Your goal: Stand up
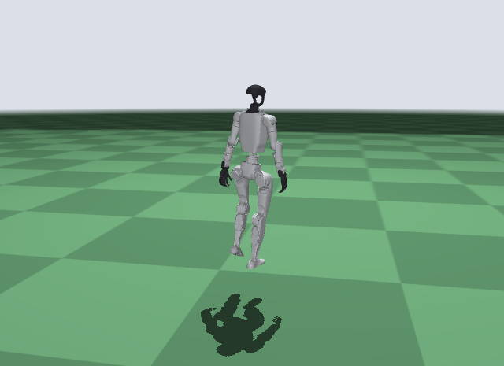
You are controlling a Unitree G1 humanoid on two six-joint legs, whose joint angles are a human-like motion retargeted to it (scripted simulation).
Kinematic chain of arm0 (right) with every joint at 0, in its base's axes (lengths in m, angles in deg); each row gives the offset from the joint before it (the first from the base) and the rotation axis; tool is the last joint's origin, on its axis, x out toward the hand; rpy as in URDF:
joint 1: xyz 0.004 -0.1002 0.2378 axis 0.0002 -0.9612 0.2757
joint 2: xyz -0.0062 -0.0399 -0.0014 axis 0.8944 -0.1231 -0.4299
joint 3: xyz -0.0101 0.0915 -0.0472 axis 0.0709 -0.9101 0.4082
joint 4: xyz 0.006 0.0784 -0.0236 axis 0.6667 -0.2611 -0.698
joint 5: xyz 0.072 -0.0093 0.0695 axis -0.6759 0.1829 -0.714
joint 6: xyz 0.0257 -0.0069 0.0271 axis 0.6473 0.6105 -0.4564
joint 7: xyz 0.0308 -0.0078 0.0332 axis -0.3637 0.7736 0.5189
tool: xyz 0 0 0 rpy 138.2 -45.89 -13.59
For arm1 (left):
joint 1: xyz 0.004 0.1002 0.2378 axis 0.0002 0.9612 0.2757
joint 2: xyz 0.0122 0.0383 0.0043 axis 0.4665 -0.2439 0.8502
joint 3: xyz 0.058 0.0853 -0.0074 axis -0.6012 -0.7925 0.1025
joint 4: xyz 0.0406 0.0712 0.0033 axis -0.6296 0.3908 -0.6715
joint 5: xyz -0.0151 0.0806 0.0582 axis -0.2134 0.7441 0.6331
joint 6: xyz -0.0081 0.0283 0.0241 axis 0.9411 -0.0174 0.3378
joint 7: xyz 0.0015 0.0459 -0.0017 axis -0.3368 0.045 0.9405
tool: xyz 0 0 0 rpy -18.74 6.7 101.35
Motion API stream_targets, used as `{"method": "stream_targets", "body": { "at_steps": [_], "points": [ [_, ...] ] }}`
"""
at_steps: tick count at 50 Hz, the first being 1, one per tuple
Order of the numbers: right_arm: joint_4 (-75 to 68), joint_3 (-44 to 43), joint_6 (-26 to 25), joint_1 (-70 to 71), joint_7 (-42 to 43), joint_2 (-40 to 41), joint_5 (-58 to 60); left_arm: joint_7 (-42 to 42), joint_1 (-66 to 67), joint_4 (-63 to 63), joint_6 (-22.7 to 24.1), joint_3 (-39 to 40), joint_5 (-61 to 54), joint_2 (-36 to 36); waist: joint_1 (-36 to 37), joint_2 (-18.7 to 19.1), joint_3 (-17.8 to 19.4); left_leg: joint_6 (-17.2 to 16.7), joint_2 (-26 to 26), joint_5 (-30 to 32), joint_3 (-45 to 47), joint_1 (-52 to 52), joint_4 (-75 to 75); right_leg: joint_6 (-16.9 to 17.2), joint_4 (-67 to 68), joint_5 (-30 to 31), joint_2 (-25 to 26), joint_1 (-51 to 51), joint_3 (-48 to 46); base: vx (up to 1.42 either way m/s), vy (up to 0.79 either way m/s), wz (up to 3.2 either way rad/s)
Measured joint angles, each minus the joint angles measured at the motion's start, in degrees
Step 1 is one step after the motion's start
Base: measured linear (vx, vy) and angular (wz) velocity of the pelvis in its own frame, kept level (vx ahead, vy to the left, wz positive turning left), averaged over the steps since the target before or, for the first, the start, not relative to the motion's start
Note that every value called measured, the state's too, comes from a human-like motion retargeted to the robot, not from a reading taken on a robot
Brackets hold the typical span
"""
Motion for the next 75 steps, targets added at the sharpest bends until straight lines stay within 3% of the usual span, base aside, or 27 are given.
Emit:
{"method": "stream_targets", "body": {
  "at_steps": [7, 12, 15, 18, 20, 21, 22, 25, 29, 35, 40, 42, 43, 45, 47, 51, 52, 53, 56, 58, 60, 63, 67, 70, 72, 75],
  "points": [
    [2.92, 1.87, 2.85, 4.28, -0.39, -0.38, 0.72, -0.10, 7.94, 3.73, -1.68, 6.51, -0.70, 1.86, 3.97, 4.75, 1.90, -0.11, 2.50, -1.77, -5.30, -4.74, -33.75, -5.30, 0.42, -6.82, 7.55, 9.57, 4.64, 0.84, 0.13, -0.42],
    [0.68, 2.74, 2.12, 3.33, -0.64, -0.64, 1.39, -0.26, 11.19, 3.94, -1.93, 9.51, -0.75, 2.56, 7.43, 3.94, 0.38, -0.99, 5.33, -3.29, -1.65, -6.70, -35.49, -6.79, 2.78, -6.89, 8.20, 13.54, 8.90, 0.88, 0.18, -0.70],
    [-1.14, 2.36, 1.06, 0.85, -0.67, -0.74, 2.42, 0.16, 11.42, 4.40, -2.36, 10.18, -1.53, 3.04, 8.94, 4.08, -1.19, -2.33, 7.97, -2.26, 3.75, -4.91, -30.71, -6.56, 5.23, 0.72, 9.48, 15.14, 9.43, 0.95, 0.23, -0.63],
    [-2.84, 2.39, -0.66, -3.32, -0.24, 0.12, 3.18, 0.57, 9.99, 5.74, -3.38, 11.12, -2.83, 3.20, 6.78, 4.19, -3.96, -2.69, 8.05, -6.04, -2.64, -6.00, -27.12, -5.93, 12.84, 16.80, 9.89, 12.51, 5.80, 0.88, 0.14, -0.23],
    [-4.04, 2.27, -0.83, -5.43, 0.29, 0.25, 1.81, 0.51, 6.93, 6.09, -3.68, 10.18, -4.21, 3.07, 4.83, 4.98, -2.56, -2.83, 8.22, -7.90, -4.97, -3.48, -26.97, -3.94, 23.21, 26.84, 12.47, 8.77, 4.61, 0.71, 0.13, 0.12],
    [-4.57, 1.97, -0.72, -6.19, 0.24, -0.07, 0.66, 0.47, 4.81, 5.92, -3.64, 8.68, -4.88, 3.04, 3.66, 5.89, -1.67, -2.61, 8.84, -9.04, -4.48, -1.85, -26.99, -3.74, 29.20, 27.28, 12.87, 5.40, 1.86, 0.81, 0.22, 0.41],
    [-4.96, 1.66, -0.68, -6.95, 0.10, -0.38, -0.30, 0.47, 2.61, 5.67, -3.59, 7.20, -5.37, 2.99, 2.69, 6.75, -1.04, -2.45, 9.50, -10.22, -3.91, -0.45, -26.91, -3.60, 35.03, 25.93, 13.36, 1.87, -0.47, 0.76, 0.22, 0.32],
    [-4.51, 0.41, -0.94, -9.56, -0.82, -1.21, -0.81, 0.53, -4.60, 4.10, -3.15, 3.20, -4.88, 2.81, 2.27, 7.96, -1.35, -2.24, 10.47, -13.39, -2.01, 2.36, -27.07, -4.69, 47.98, 13.81, 13.99, -9.41, -3.56, 0.71, 0.19, -0.37],
    [-3.86, -1.55, -0.57, -12.47, -0.47, -2.49, -0.67, -0.59, -14.37, -0.94, -1.11, -0.93, -2.22, 2.13, -0.90, 7.63, -0.05, -1.32, 7.53, -14.76, -1.36, 8.70, -31.58, 1.83, 52.27, 3.72, 16.40, -23.48, -2.43, 0.65, 0.17, 0.31],
    [-5.32, -3.06, -1.17, -14.49, 0.06, -4.43, 0.04, -1.09, -24.69, -10.08, 4.01, -6.16, -4.11, 0.75, -8.33, 5.65, 1.32, -0.58, 1.84, -15.76, -1.19, 19.16, -37.63, 9.33, 31.54, -2.19, 6.41, -34.32, -3.59, 0.76, 0.11, 0.76],
    [-6.87, -4.56, -2.12, -14.96, 0.63, -6.11, 0.50, -1.54, -29.30, -13.59, 6.67, -9.10, -5.17, -0.35, -11.84, 3.41, 2.31, -0.85, -2.47, -15.37, -2.40, 28.57, -39.20, 16.70, 6.67, 0.68, -0.89, -33.29, 1.09, 0.96, -0.01, 0.61],
    [-7.10, -5.42, -2.35, -15.28, 0.76, -6.64, 0.41, -1.79, -29.40, -13.60, 7.20, -10.35, -5.09, -1.02, -12.31, 4.45, 1.85, -1.65, -2.30, -14.91, -3.33, 30.80, -38.20, 15.19, 6.33, 4.58, -1.33, -32.22, 0.20, 0.92, -0.02, 0.51],
    [-7.07, -5.84, -2.50, -15.40, 0.71, -6.84, 0.38, -1.93, -29.11, -13.41, 7.33, -10.78, -4.82, -1.33, -12.37, 5.41, 1.10, -1.98, -2.02, -14.00, -4.37, 31.04, -37.33, 12.68, 8.08, 4.95, -0.93, -32.08, -0.23, 0.87, -0.05, 0.37],
    [-6.90, -6.81, -2.67, -15.74, 0.79, -6.79, 0.16, -2.28, -27.55, -12.84, 7.41, -11.17, -3.48, -1.93, -11.90, 5.95, -0.84, -1.16, -2.61, -10.28, -4.14, 31.73, -34.82, 10.56, 11.71, 6.69, -5.04, -31.78, -11.30, 1.18, -0.15, 0.31],
    [-7.36, -8.37, -3.06, -14.96, 0.49, -6.29, -0.80, -1.77, -25.13, -11.85, 6.82, -12.44, -1.81, -3.02, -11.16, 6.50, -1.46, -1.54, -2.33, -3.75, -6.05, 31.08, -29.63, 9.98, 13.78, 6.30, 3.01, -31.33, 9.25, 1.15, -0.13, 0.48],
    [-7.67, -7.99, -3.21, -11.48, 0.70, -4.34, -2.62, -0.44, -18.52, -5.91, 4.56, -11.16, 1.35, -3.07, -7.78, 3.48, -0.57, -4.17, -2.42, 10.74, 0.02, 27.41, -8.85, 5.85, 15.80, 1.78, 0.67, -24.20, 8.17, 0.87, -0.11, -0.44],
    [-7.48, -7.24, -2.88, -10.33, 0.76, -3.84, -2.99, -0.49, -16.77, -4.20, 3.63, -10.23, 2.23, -2.65, -6.44, 2.30, -0.41, -3.54, -1.14, 13.12, 3.37, 25.40, -2.10, 4.63, 15.75, 0.85, -0.15, -22.23, 7.41, 0.99, -0.15, -1.07],
    [-7.23, -6.44, -2.53, -9.03, 0.68, -3.37, -3.21, -0.57, -15.00, -2.70, 2.70, -9.27, 3.06, -2.14, -5.09, 1.38, -0.19, -0.78, 1.06, 14.94, 5.99, 22.77, 4.94, 3.75, 15.48, 0.05, -0.64, -20.31, 7.26, 0.82, -0.09, -0.86],
    [-5.64, -4.46, -1.87, -5.06, 0.17, -1.93, -1.57, -0.39, -9.06, -0.20, 1.13, -5.87, 4.22, -1.12, -3.57, 1.15, -0.31, 2.81, 2.52, 5.03, 3.78, 12.11, 18.34, 1.92, 12.92, -1.37, 0.19, -15.00, 8.20, 0.88, -0.04, -0.28],
    [-3.81, -2.88, -1.16, -2.68, -0.03, -1.07, -0.08, -0.28, -4.86, 0.26, 0.74, -2.88, 4.04, -0.93, -2.82, 1.43, -0.32, 2.04, 3.13, 1.14, 2.19, 5.85, 20.94, 0.74, 11.11, -2.01, 0.67, -11.83, 7.92, 0.79, -0.01, -0.19],
    [-1.62, -0.90, 0.11, -0.83, 0.17, -0.36, 0.58, -0.52, -0.71, 0.21, 0.86, -0.27, 2.86, -0.96, -1.20, 1.63, -0.10, 1.03, 1.43, -1.86, -0.01, 0.18, 18.48, -0.53, 8.88, -2.40, 1.73, -8.25, 9.00, 0.86, 0.03, -0.58],
    [1.56, 1.25, 2.62, 1.06, 0.33, 0.19, 0.07, -0.63, 4.44, 0.05, 1.05, 2.35, 0.89, -0.55, 2.21, 2.36, 0.50, 0.94, 2.98, -3.36, -0.34, -4.34, 6.78, -3.03, 6.16, -3.35, 3.72, -2.79, 9.21, 0.85, 0.06, -0.68],
    [4.58, 2.02, 4.92, 2.81, -0.33, 0.70, -0.60, 0.37, 9.36, 0.71, 0.72, 5.50, -0.12, 0.68, 6.61, 4.34, 1.37, -0.08, 6.31, -0.32, -0.49, -6.97, -16.63, -5.94, 3.71, -5.30, 7.34, 4.45, 10.58, 0.83, 0.12, -0.60],
    [5.32, 2.13, 5.55, 3.62, -0.88, 0.89, -0.64, 0.78, 11.27, 2.67, -0.06, 7.78, -0.77, 2.03, 7.47, 6.10, 2.14, -0.89, 5.72, 5.83, -2.82, -7.28, -35.53, -7.74, 2.81, -6.32, 9.91, 9.81, 10.85, 0.82, 0.12, -0.14],
    [4.72, 2.57, 5.64, 3.52, -0.85, 1.03, -0.61, 0.86, 12.17, 3.72, -0.76, 9.00, -1.24, 2.58, 6.78, 5.63, 1.21, 0.24, 4.61, 4.99, 0.09, -7.34, -40.69, -7.73, 2.73, -4.79, 9.70, 11.59, 10.84, 1.04, 0.17, 0.06],
    [2.74, 3.42, 4.90, 2.13, -0.91, 1.47, 0.34, 0.95, 12.53, 5.24, -1.90, 10.26, -2.10, 3.19, 6.84, 4.28, -0.90, 4.57, 4.86, 3.52, 0.77, -7.04, -35.21, -6.27, 4.71, 0.51, 9.11, 13.04, 11.14, 0.95, 0.14, -0.40]
  ]
}}
